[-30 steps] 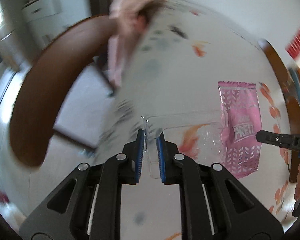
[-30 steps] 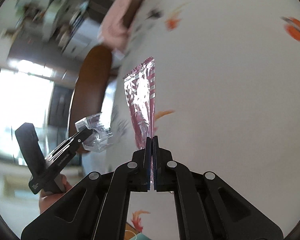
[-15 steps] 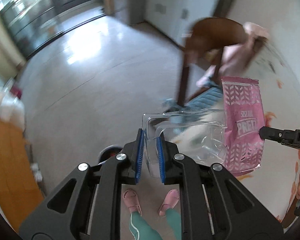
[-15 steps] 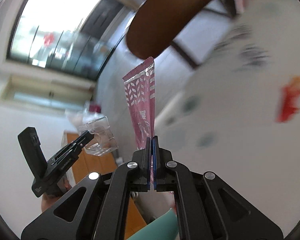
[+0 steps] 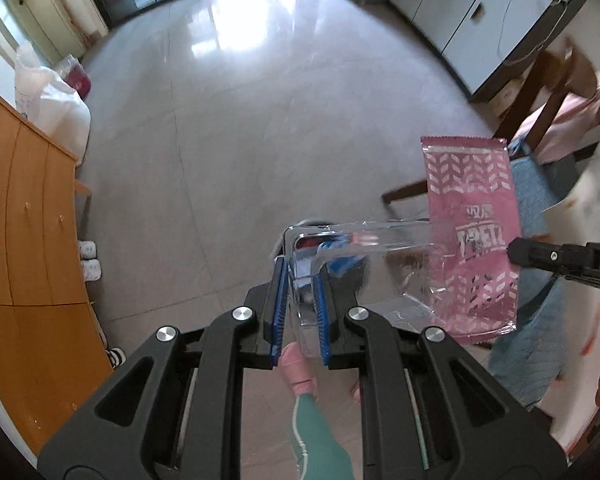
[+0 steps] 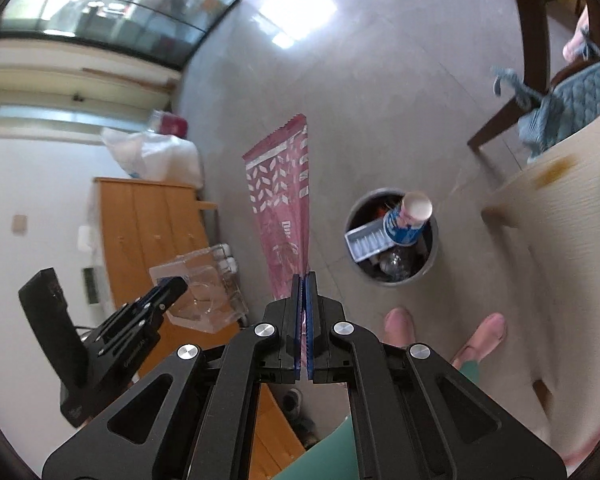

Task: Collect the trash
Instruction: 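Lift the clear wrapper and PRETZ box and carry both over the grey bin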

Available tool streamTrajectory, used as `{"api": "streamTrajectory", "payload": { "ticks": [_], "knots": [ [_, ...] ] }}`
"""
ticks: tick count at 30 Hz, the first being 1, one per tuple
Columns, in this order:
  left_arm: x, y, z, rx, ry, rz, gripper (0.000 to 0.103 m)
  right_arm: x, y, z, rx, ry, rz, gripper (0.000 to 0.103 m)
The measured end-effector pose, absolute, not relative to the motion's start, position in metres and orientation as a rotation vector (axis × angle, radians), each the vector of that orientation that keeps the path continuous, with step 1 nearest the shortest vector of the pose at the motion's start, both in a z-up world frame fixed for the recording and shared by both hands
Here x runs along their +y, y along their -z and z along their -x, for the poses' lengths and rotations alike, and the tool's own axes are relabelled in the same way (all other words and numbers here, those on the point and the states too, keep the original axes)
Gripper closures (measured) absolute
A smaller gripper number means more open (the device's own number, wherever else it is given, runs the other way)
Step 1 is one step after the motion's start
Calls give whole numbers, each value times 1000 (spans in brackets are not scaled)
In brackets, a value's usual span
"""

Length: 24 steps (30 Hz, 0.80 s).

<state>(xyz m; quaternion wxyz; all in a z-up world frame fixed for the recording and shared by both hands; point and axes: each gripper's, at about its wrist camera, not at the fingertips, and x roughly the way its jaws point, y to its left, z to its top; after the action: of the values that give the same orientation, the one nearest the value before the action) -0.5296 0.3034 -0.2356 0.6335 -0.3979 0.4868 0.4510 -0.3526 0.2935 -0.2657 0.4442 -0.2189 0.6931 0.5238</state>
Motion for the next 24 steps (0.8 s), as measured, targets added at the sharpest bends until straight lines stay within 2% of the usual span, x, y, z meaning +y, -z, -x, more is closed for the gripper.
{"api": "streamTrajectory", "payload": {
  "ticks": [7,14,24],
  "knots": [
    [322,327,563,1169,-1017,1036,92,287,364,366,1808,-1149,579,101],
    [337,422,556,1206,-1008,1101,92,294,466,362,1856,-1072,638,101],
    [337,523,528,1254,-1010,1141,92,309,570,357,1904,-1031,719,101]
  ]
}}
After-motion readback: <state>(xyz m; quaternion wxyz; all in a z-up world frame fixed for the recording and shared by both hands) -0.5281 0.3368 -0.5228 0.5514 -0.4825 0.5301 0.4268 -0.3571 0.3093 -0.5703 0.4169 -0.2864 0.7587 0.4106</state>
